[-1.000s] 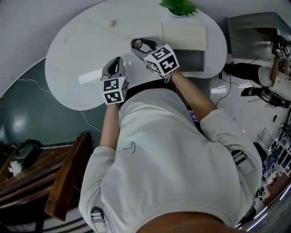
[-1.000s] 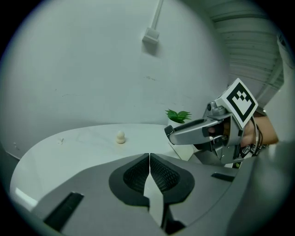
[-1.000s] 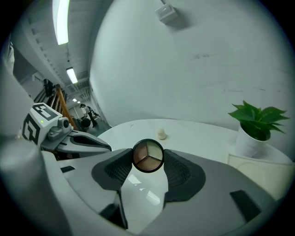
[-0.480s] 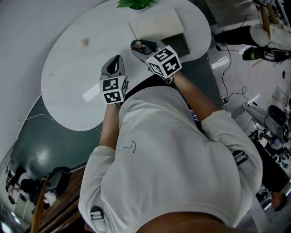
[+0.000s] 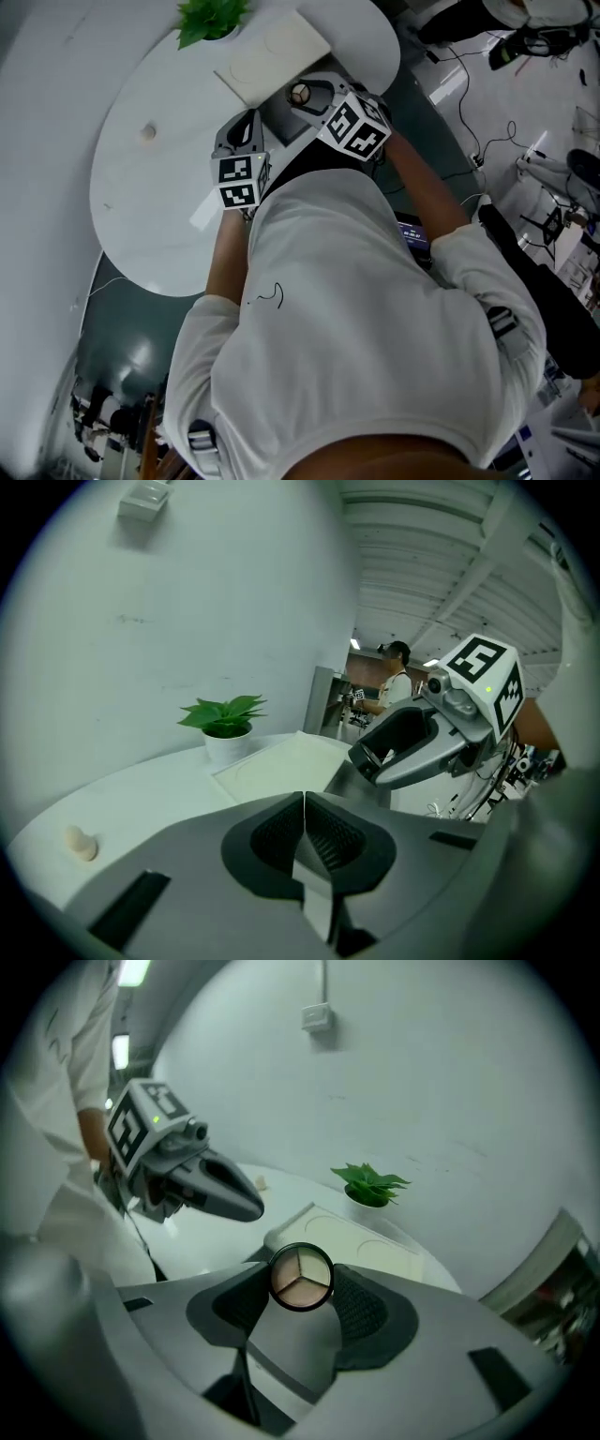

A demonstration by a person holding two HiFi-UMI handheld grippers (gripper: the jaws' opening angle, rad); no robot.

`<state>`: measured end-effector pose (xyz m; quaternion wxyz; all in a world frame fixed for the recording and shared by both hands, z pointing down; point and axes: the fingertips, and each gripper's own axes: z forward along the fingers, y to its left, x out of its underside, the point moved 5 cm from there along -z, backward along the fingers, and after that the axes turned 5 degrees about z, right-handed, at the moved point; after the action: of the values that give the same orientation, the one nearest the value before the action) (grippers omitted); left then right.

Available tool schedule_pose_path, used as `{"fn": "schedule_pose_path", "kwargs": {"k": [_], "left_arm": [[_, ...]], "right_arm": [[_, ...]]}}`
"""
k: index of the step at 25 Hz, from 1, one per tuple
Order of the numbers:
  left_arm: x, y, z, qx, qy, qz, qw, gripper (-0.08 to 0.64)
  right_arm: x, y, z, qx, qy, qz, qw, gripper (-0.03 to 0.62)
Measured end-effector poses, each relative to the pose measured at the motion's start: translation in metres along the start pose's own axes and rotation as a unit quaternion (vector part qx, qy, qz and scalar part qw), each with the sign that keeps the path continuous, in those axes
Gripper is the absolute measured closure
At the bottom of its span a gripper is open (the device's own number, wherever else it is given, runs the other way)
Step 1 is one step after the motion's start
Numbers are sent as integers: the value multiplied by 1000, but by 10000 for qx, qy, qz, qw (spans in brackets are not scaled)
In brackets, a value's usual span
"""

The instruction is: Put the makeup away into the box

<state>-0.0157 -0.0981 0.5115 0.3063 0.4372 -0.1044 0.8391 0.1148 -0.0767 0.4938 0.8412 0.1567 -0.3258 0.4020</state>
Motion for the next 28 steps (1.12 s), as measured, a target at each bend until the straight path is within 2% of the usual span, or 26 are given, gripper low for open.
{"fn": "schedule_pose_path", "kwargs": {"k": [2,5,7,9,14,18,20,22,28], "left_arm": [[-3,-6,9,67,41,84,9999,538],[-8,-15,15,61,71,122,9999,538],[-8,-18,14,-33,111,27,9999,538],[-3,-18,13,-173,175,-130,9996,538],[14,-13,-1,-595,321,-503,9964,538],[30,-13,-19,-1028,427,-800,9906,538],[40,-13,-28,-1305,442,-1031,9851,538],[50,-10,-39,-1496,432,-1232,9801,538],[68,-8,-64,-1841,439,-1559,9695,538]], "right_arm": [[11,-6,-6,44,462,-939,9945,379],[27,-11,-11,43,1058,-2166,9705,379],[37,-10,-7,-162,1355,-2687,9535,379],[44,-7,3,-467,1515,-2998,9407,379],[46,5,29,-1118,1563,-3183,9283,379],[51,23,47,-1873,1562,-2880,9261,379],[57,31,59,-2219,1708,-2894,9153,379],[60,39,68,-2327,1883,-3051,9040,379],[59,52,83,-2470,2136,-3252,8875,379]]}}
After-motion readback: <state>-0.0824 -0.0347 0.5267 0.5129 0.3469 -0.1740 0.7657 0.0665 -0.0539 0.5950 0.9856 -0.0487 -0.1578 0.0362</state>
